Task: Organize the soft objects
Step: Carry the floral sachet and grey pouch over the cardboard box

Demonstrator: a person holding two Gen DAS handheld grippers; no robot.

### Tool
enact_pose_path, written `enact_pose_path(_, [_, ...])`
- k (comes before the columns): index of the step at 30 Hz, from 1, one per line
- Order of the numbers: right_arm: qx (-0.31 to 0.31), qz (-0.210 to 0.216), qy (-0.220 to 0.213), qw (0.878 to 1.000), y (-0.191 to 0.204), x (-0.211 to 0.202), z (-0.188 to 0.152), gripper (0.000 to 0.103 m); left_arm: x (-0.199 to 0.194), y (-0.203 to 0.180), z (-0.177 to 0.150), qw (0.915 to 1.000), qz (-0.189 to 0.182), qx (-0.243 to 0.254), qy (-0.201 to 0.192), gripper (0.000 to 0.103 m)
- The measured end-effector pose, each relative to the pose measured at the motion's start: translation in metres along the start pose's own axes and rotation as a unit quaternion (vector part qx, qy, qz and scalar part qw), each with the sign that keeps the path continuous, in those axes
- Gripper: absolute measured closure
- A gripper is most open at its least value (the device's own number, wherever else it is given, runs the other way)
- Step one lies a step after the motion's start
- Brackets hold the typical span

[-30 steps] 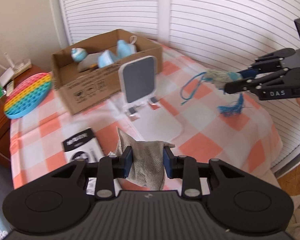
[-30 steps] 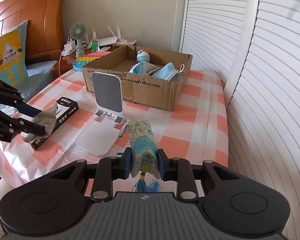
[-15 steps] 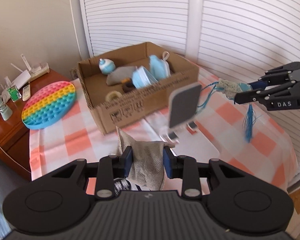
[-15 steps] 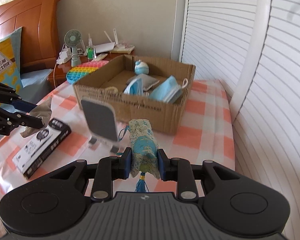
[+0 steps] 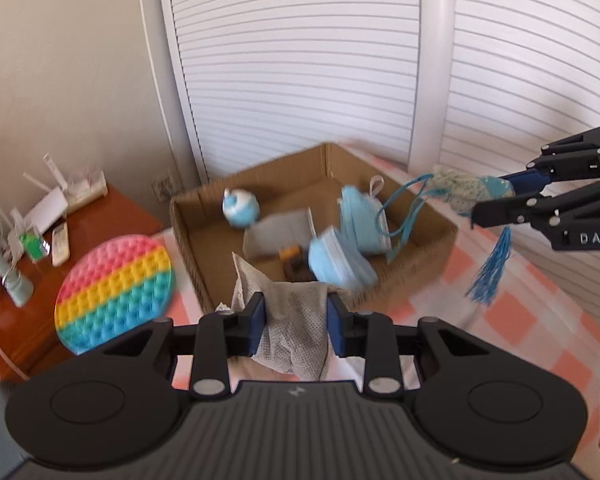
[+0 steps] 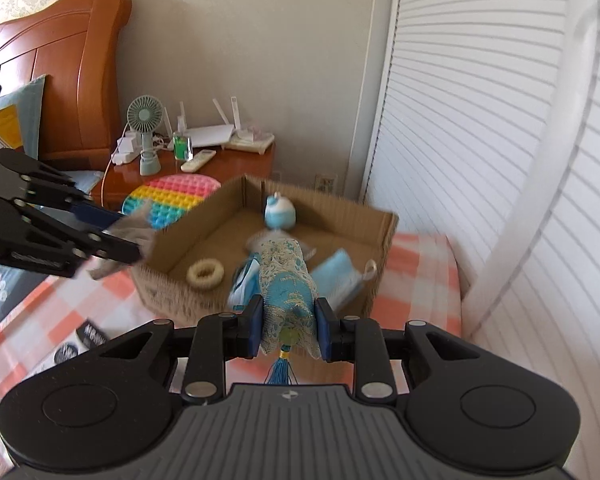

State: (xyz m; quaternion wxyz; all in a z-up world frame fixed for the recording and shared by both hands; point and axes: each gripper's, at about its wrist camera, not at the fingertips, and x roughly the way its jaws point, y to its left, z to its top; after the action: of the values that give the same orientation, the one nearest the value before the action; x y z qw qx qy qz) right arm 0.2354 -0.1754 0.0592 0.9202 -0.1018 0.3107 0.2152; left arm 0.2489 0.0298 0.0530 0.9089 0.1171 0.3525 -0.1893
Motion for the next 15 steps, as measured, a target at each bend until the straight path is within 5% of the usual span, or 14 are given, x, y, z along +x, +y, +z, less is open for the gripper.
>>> enact_pose_path(8, [-0.006, 0.008, -0.003, 1.0, -0.007, 0.034, 0.037, 0.072, 0.055, 0.017, 0.036, 0.9997, 0.019, -0.013, -0.006, 0.07])
enact_pose_path(9, [-0.007, 0.008, -0.002, 1.0, -0.007, 0.038, 0.039, 0.072, 0.061, 0.019, 0.037, 0.9996, 0.022, -0.016, -0.011, 0.064])
enact_pose_path(12, [-0.01, 0.007, 0.005, 1.0, -0.008, 0.051, 0.044, 0.072, 0.07, 0.025, 0.039, 0.9987, 0.032, -0.028, -0.026, 0.02])
enact_pose_path(15, [-0.007, 0.007, 0.012, 1.0, -0.01, 0.065, 0.049, 0.072, 0.067, 0.029, 0.036, 0.9981, 0.033, -0.035, -0.039, 0.011])
